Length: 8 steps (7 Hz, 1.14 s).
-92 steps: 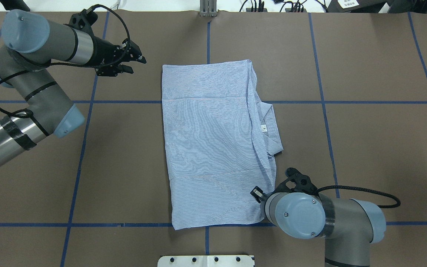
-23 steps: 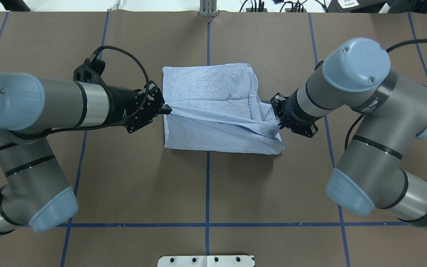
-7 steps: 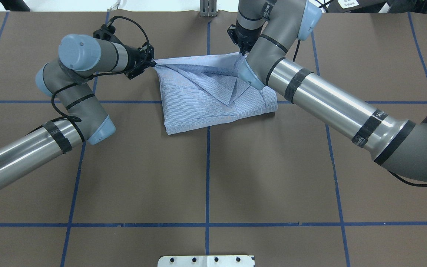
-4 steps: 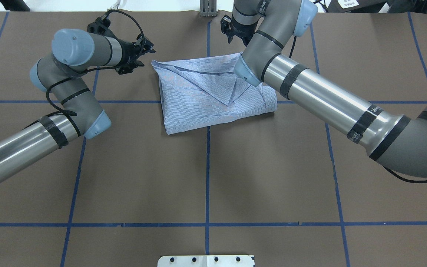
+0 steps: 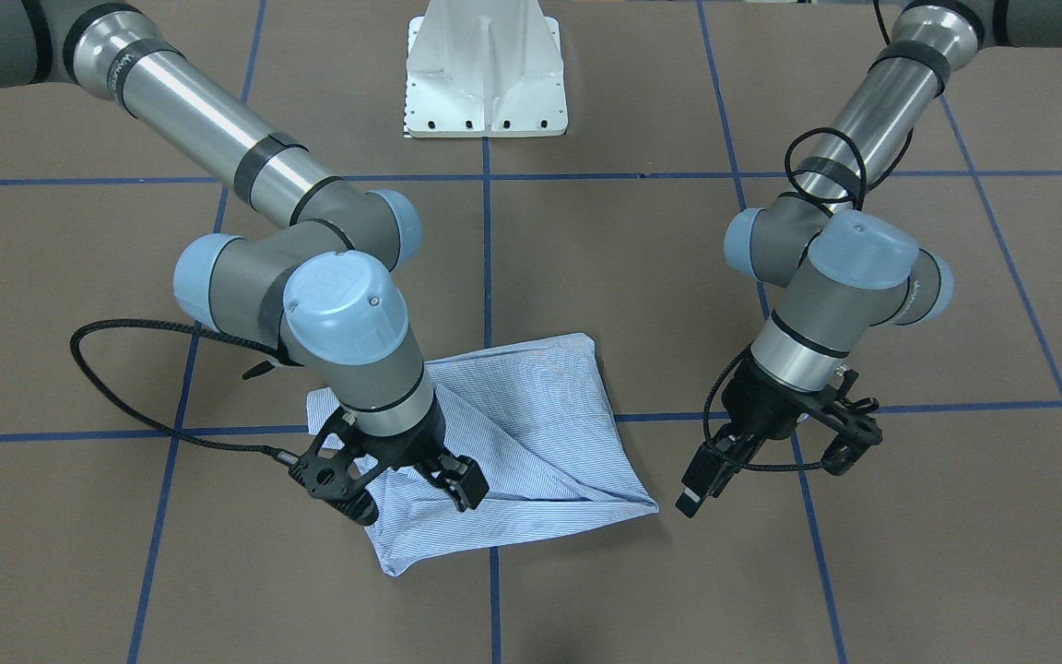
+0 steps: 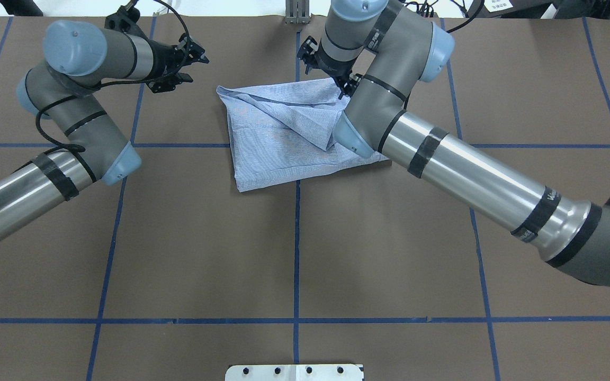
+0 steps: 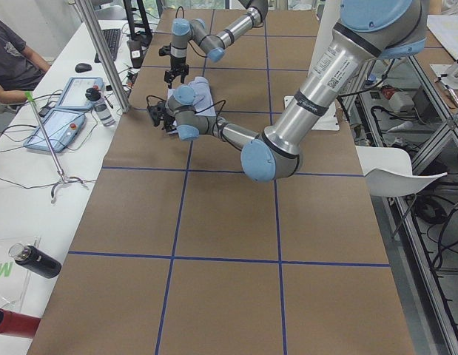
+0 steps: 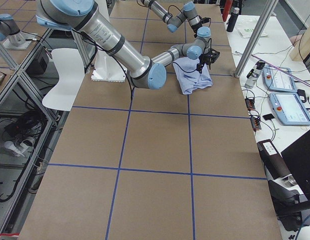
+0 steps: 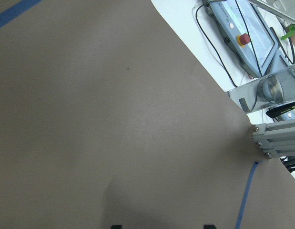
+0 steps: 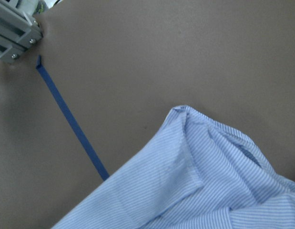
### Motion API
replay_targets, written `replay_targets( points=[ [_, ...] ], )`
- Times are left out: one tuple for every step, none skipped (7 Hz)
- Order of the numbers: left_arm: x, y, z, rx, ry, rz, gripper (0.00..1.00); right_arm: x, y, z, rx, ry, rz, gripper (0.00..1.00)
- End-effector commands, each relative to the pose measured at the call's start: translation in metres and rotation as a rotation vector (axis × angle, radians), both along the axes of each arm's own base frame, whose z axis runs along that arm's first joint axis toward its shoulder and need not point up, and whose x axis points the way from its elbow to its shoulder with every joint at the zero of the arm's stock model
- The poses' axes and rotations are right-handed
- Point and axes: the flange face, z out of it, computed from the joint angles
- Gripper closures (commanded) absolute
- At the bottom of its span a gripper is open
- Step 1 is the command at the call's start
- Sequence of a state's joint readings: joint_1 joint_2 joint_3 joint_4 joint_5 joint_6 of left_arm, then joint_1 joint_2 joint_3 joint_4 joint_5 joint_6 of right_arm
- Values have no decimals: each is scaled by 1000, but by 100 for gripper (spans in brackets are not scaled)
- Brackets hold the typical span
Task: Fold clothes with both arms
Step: 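Press down on the folded shirt's top with the right gripper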
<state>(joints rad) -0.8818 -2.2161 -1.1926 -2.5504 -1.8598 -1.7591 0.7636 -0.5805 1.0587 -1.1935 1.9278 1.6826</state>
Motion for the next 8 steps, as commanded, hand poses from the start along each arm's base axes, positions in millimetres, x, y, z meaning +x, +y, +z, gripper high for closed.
replay_targets(
  points=[
    [-47,9,26,56,-35,77,36,-25,40,-7,138,26,-71,19],
    [-64,12,39,64,-43,103,36,-29,44,-5,279,80,-192,21],
    [-68,14,45,55,-46,107,36,-28,46,-10,468,159,-351,26],
    [-68,15,49,50,-47,106,36,-35,52,-17,548,225,-435,27],
    [-71,17,58,38,-53,105,36,-37,63,-16,607,240,-490,31],
    [-72,17,59,34,-53,102,36,-41,70,-9,703,275,-584,31],
    [-75,16,61,29,-52,98,35,-46,83,-2,773,321,-693,32],
    [-85,16,68,14,-48,106,35,-49,94,-6,850,423,-795,37]
  ],
)
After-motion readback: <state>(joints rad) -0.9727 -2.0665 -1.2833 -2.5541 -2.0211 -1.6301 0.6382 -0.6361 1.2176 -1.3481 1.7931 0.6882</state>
